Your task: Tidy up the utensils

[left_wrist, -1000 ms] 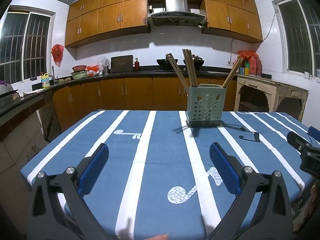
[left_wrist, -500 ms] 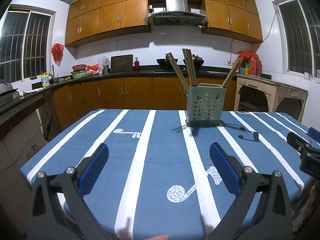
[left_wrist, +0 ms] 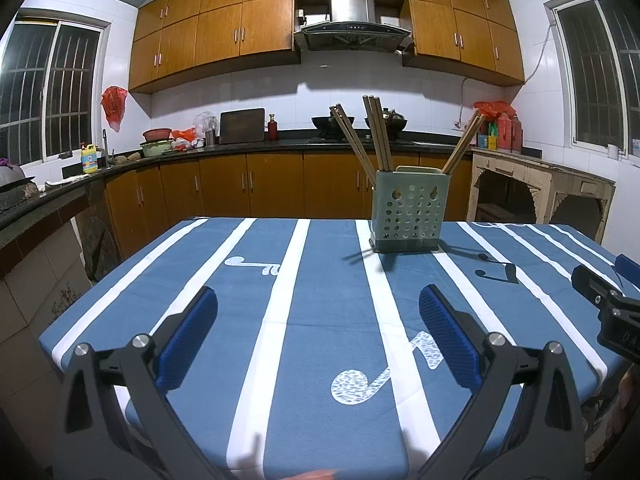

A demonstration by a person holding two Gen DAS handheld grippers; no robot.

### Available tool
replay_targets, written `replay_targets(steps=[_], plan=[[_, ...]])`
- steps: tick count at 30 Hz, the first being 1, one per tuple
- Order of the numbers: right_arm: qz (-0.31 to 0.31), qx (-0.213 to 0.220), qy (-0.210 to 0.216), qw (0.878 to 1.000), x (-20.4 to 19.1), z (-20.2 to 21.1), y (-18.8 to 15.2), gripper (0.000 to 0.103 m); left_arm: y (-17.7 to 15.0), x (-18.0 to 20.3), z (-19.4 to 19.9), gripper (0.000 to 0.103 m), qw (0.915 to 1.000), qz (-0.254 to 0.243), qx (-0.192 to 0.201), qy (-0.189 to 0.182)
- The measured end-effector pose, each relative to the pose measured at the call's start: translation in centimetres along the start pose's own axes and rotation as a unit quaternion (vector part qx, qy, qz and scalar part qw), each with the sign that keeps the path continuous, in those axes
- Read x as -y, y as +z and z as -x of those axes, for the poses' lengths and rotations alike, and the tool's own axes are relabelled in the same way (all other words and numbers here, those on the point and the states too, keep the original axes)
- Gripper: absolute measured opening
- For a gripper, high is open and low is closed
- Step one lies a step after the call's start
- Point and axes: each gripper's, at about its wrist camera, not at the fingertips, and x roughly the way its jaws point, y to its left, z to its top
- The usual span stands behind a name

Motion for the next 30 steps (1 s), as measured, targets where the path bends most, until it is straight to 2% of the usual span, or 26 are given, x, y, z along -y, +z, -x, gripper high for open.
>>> replay_targets(steps=[30], plan=[[0.0, -0.001, 0.0, 1.0, 0.02, 0.06, 0.0, 0.101, -0.08, 0.18, -0.03, 0.099, 1.0, 0.001, -0.002, -0.001]])
